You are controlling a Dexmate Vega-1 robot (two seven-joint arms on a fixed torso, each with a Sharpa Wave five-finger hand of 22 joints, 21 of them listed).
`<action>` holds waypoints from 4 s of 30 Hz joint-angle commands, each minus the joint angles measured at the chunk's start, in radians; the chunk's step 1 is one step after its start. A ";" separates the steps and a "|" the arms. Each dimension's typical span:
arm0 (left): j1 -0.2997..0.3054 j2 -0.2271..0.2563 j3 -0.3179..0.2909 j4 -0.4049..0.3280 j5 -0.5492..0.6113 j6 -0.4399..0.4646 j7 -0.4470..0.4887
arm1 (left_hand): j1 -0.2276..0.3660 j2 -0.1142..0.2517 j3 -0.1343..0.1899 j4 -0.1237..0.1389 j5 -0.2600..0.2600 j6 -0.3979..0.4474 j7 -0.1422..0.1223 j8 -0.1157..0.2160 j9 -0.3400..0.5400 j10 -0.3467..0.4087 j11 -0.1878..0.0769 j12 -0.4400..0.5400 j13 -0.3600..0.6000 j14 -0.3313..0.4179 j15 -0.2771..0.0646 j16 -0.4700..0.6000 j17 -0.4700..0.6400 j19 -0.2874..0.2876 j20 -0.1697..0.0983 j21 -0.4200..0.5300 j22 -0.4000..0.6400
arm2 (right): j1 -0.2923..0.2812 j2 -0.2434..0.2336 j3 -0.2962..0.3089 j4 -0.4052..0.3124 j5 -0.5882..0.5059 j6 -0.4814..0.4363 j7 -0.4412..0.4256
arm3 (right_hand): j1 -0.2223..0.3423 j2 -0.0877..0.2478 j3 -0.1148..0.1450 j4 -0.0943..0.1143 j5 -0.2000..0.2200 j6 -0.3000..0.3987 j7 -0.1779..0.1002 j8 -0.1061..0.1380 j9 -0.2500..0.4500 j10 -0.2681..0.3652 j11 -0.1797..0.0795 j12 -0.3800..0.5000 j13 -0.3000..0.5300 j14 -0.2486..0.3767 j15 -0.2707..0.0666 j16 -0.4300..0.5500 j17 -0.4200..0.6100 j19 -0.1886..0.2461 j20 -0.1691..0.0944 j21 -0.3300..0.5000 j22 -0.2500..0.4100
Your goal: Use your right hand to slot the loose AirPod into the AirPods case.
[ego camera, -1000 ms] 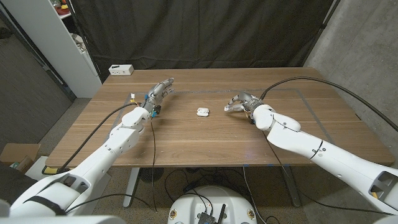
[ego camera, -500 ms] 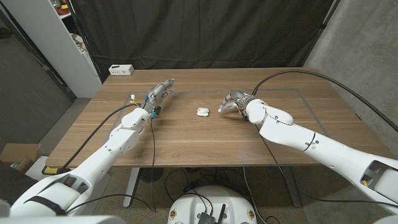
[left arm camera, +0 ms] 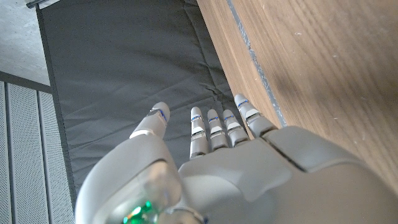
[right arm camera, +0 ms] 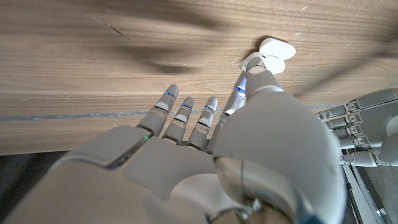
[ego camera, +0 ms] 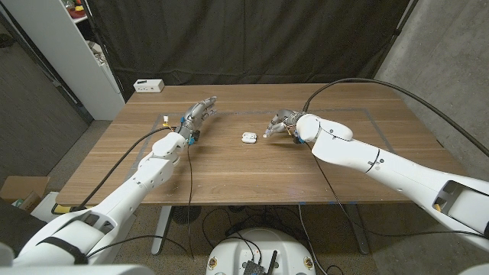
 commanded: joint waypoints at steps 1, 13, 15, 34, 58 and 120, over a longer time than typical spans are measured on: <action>-0.009 -0.009 0.005 0.014 0.004 -0.009 -0.005 | 0.013 -0.003 0.001 -0.008 0.003 0.006 0.005 -0.005 0.002 0.008 0.000 0.002 0.003 -0.004 0.001 0.001 0.001 -0.001 0.006 -0.004 0.003 | 0.036 0.044 0.007 0.019 0.087 -0.028 -0.013 | -0.001 0.006 -0.003 -0.001 -0.004 0.000 0.012 -0.007 0.003 0.007 0.011 0.001 0.004 0.001 -0.073 -0.001 0.005 0.004 0.009 -0.002 0.004; 0.000 -0.003 0.002 -0.005 0.007 0.003 0.016 | 0.012 -0.003 0.000 -0.009 0.003 0.010 0.010 -0.007 0.002 0.008 0.002 0.002 0.004 -0.004 0.001 0.001 0.002 0.000 0.007 -0.005 0.003 | -0.045 0.053 0.102 0.034 0.216 0.077 -0.112 | 0.000 0.010 -0.004 -0.003 -0.007 0.006 0.016 -0.008 0.004 0.017 0.012 0.003 0.006 0.017 -0.079 0.006 0.005 0.008 0.013 -0.001 0.004; 0.002 -0.001 0.000 -0.007 0.006 -0.001 0.014 | 0.012 -0.003 0.000 -0.009 0.003 0.010 0.010 -0.007 0.002 0.008 0.001 0.002 0.004 -0.005 0.001 0.001 0.002 0.000 0.007 -0.005 0.003 | -0.061 0.047 0.114 0.039 0.229 0.118 -0.127 | 0.000 0.011 -0.004 -0.003 -0.008 0.005 0.013 -0.009 0.005 0.019 0.009 0.004 0.007 0.023 -0.084 0.008 0.006 0.009 0.014 -0.001 0.004; -0.003 0.022 -0.002 -0.029 0.008 0.023 0.007 | 0.011 -0.002 0.000 -0.010 0.003 0.015 0.016 -0.009 0.003 0.010 0.001 0.003 0.004 -0.004 0.002 0.002 0.002 0.000 0.007 -0.007 0.004 | -0.057 0.076 0.109 0.151 0.275 0.280 -0.116 | -0.001 0.011 -0.009 -0.005 -0.010 0.015 0.004 -0.011 0.003 0.025 0.000 0.004 0.009 0.031 -0.092 0.012 0.007 0.012 0.015 -0.001 0.004; 0.008 0.046 -0.010 -0.055 0.006 0.043 0.013 | 0.010 -0.001 0.000 -0.012 0.003 0.018 0.014 -0.013 0.003 0.008 0.001 0.002 0.005 -0.005 0.002 0.002 0.002 -0.005 0.007 -0.011 0.004 | -0.050 0.121 0.076 0.267 0.214 0.429 -0.121 | -0.002 0.008 -0.017 -0.009 -0.010 0.028 -0.004 -0.016 0.002 0.000 -0.014 -0.013 0.007 -0.013 -0.064 -0.008 0.003 0.012 0.016 -0.002 0.004; 0.009 0.056 0.002 -0.130 0.030 0.116 0.073 | 0.004 -0.003 -0.004 -0.014 0.003 0.018 0.011 -0.021 0.004 0.009 -0.001 0.001 0.006 -0.007 -0.002 0.002 0.002 -0.021 0.015 -0.021 0.003 | -0.052 0.182 0.080 0.505 0.010 0.717 -0.094 | -0.012 0.013 -0.028 -0.006 0.008 0.032 -0.044 -0.044 -0.001 -0.137 -0.055 -0.055 -0.031 -0.275 -0.039 -0.034 -0.009 -0.152 0.060 -0.013 0.003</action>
